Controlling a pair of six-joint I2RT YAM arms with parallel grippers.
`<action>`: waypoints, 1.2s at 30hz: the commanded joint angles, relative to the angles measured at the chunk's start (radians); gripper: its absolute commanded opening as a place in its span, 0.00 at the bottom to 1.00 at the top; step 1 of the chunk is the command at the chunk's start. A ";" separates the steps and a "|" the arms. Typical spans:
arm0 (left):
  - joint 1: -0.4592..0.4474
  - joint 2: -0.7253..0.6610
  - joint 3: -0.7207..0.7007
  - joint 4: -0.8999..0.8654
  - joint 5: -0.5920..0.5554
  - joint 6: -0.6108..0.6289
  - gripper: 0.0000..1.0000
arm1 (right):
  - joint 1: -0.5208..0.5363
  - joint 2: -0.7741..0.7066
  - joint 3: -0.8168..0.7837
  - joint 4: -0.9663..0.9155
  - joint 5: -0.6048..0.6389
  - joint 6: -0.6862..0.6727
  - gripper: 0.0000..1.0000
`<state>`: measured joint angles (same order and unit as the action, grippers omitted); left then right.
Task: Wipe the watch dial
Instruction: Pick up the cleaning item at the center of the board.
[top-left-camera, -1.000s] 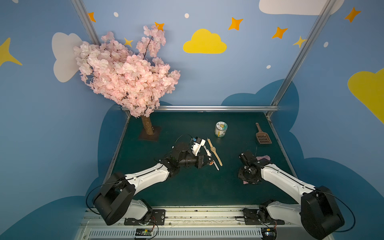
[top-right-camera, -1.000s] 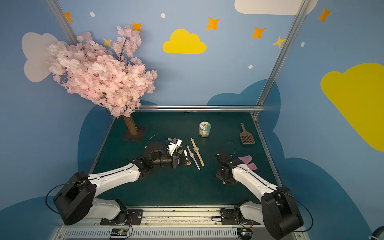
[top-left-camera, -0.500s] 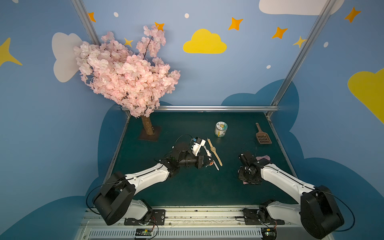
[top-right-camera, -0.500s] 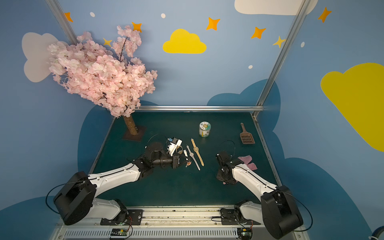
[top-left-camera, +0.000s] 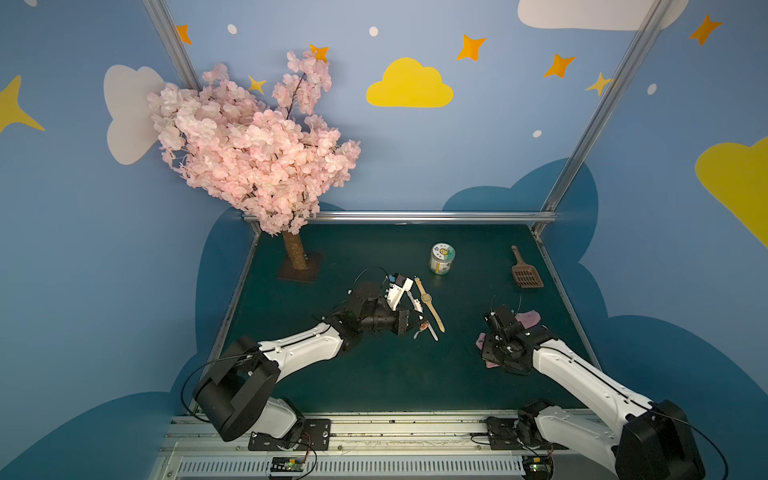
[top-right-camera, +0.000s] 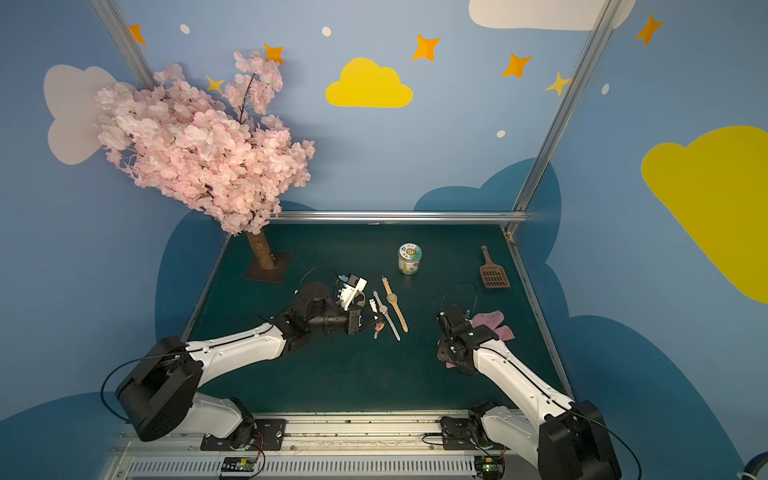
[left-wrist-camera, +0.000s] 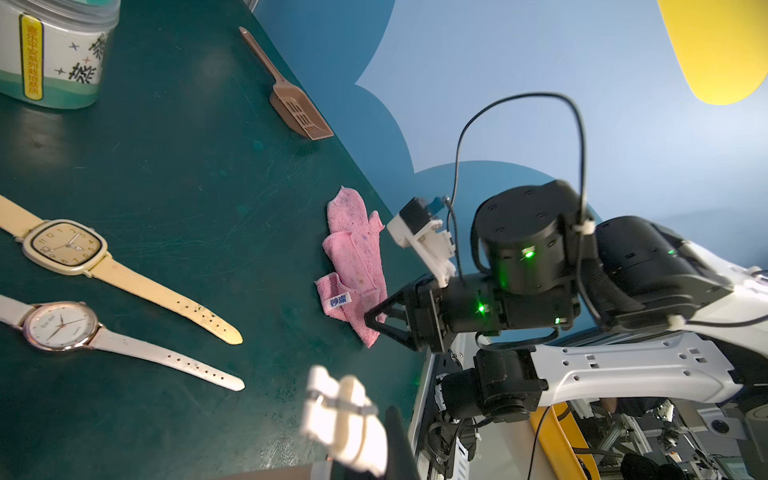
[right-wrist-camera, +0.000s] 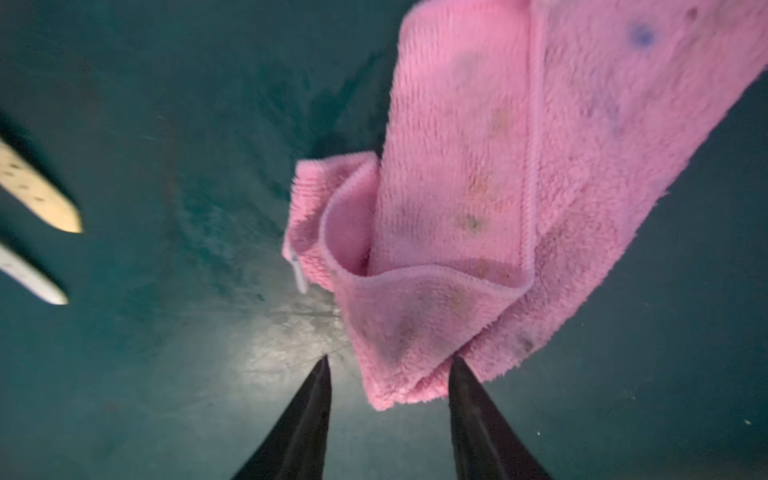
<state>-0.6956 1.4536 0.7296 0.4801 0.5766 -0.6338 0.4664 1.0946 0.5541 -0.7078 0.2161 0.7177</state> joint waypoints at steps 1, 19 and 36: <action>0.008 0.013 0.029 0.027 0.032 -0.001 0.03 | -0.003 0.042 -0.019 0.049 -0.008 0.046 0.37; 0.012 0.083 0.195 -0.085 0.098 0.012 0.03 | -0.006 -0.319 0.195 0.185 -0.240 -0.228 0.00; 0.004 0.144 0.281 0.034 0.150 -0.097 0.03 | 0.057 -0.348 0.127 0.665 -0.613 -0.138 0.00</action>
<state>-0.6880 1.6035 1.0061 0.4763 0.7147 -0.7105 0.5041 0.7322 0.7044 -0.2092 -0.3344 0.5526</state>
